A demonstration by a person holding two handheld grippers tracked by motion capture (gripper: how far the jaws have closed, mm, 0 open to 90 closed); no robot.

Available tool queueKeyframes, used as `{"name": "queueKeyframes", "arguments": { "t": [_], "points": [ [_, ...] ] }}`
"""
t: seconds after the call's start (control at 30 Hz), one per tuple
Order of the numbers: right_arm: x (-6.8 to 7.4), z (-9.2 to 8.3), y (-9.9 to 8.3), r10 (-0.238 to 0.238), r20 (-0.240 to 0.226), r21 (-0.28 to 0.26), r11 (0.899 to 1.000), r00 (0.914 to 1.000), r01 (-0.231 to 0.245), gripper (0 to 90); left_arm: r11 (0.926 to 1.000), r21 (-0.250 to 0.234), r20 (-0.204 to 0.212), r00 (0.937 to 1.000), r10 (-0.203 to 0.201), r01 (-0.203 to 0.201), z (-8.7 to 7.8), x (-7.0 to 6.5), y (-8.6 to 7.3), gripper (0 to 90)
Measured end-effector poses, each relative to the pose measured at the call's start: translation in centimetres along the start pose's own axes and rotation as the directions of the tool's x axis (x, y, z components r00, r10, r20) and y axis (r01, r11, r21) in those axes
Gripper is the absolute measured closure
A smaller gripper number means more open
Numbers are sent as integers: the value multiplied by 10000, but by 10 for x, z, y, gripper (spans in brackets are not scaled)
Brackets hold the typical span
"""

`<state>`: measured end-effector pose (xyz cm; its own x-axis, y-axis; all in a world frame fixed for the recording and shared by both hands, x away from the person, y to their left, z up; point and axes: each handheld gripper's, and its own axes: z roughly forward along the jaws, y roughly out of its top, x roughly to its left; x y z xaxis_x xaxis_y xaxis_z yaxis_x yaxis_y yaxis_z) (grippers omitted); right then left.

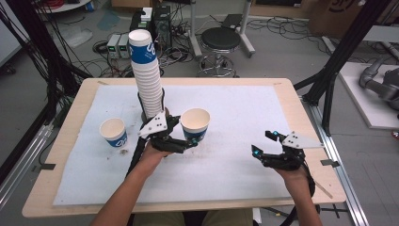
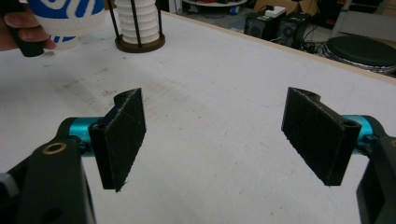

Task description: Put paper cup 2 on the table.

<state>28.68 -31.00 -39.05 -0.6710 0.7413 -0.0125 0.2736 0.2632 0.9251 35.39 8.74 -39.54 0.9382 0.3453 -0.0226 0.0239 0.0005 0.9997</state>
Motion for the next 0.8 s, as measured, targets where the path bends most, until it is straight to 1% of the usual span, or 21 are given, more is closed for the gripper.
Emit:
{"name": "queueKeyframes", "arguments": {
  "t": [0.17,0.23,0.3,0.33,0.4,0.43,0.5,0.57,0.67,0.8],
  "points": [
    [2,0,0,-63,-16,-88,9999,10000,63,223,9999,-70,-181,9998,-130,129,11,12,4,261],
    [2,0,-1,1,-35,-75,10000,10000,-1,223,9998,159,-189,9998,-113,116,17,17,6,263],
    [1,0,-2,63,-86,-63,10000,9999,-64,223,9997,236,-198,9998,-78,83,25,20,9,263],
    [0,0,-2,69,-118,-48,10000,9999,-70,222,9998,182,-230,9997,-50,55,27,21,9,263],
    [0,0,-2,136,-170,-40,9999,9998,-137,222,9994,322,-263,9996,-81,90,34,25,9,263],
    [0,0,-2,134,-187,-84,9999,9997,-136,222,9990,438,-334,9994,-41,55,38,27,8,262],
    [0,0,-2,103,-226,-107,9999,9997,-105,223,9991,378,-525,9985,-166,186,43,30,4,262],
    [1,-1,-2,182,-242,-126,9997,9995,-185,223,9991,330,-616,9978,-233,254,47,31,1,262],
    [0,-2,-2,210,-225,-155,9997,9995,-214,222,9987,428,-772,9967,-249,283,53,35,-5,260],
    [-1,-3,-3,278,-224,-174,9995,9994,-282,223,9961,641,-1002,9935,-543,610,59,40,-14,256]
  ]
}}
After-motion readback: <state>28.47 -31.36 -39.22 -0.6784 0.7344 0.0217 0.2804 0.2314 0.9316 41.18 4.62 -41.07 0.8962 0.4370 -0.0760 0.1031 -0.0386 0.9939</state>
